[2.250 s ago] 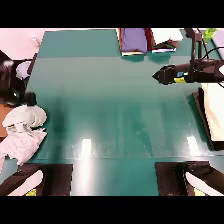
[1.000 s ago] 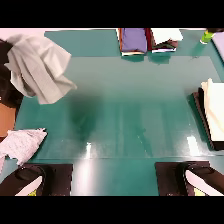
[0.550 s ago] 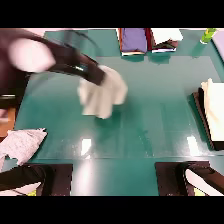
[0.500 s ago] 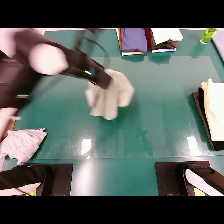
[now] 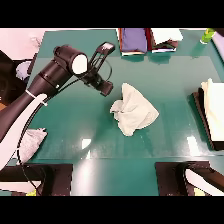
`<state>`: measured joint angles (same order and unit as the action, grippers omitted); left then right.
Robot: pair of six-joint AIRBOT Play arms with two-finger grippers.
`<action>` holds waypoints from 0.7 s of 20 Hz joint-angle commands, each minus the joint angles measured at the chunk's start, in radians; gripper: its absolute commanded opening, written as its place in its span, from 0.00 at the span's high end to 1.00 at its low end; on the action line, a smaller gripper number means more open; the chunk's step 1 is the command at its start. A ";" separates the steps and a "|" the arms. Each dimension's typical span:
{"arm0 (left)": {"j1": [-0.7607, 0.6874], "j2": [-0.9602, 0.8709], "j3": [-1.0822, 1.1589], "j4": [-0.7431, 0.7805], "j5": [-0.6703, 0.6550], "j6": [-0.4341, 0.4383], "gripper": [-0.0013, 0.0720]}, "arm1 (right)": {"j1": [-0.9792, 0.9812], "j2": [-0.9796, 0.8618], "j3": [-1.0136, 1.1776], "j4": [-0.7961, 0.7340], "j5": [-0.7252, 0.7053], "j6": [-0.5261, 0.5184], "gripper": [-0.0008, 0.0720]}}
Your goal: Fold the shirts.
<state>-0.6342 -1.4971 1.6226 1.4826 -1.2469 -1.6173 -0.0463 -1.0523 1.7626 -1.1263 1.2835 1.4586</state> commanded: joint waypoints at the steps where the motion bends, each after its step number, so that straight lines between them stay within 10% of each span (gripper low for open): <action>1: 0.069 -0.006 -0.150 -0.178 0.060 0.034 0.13 | 0.013 -0.053 -0.001 0.001 0.067 0.000 0.96; 12: 0.010 -0.111 -0.311 -0.408 0.336 0.238 0.14 | 0.153 -0.146 -0.001 -0.002 0.069 0.000 0.97; 13: 0.010 -0.117 -0.310 -0.407 0.342 0.238 0.25 | 0.153 -0.146 -0.001 -0.003 0.079 0.007 0.97; 14: 0.011 -0.116 -0.310 -0.399 0.348 0.238 0.62 | 0.153 -0.146 -0.002 -0.013 0.094 0.011 0.96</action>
<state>-0.6209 -1.5936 1.3178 1.0920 -0.9306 -1.3956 0.0944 -1.1931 1.7618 -1.1286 1.3544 1.4593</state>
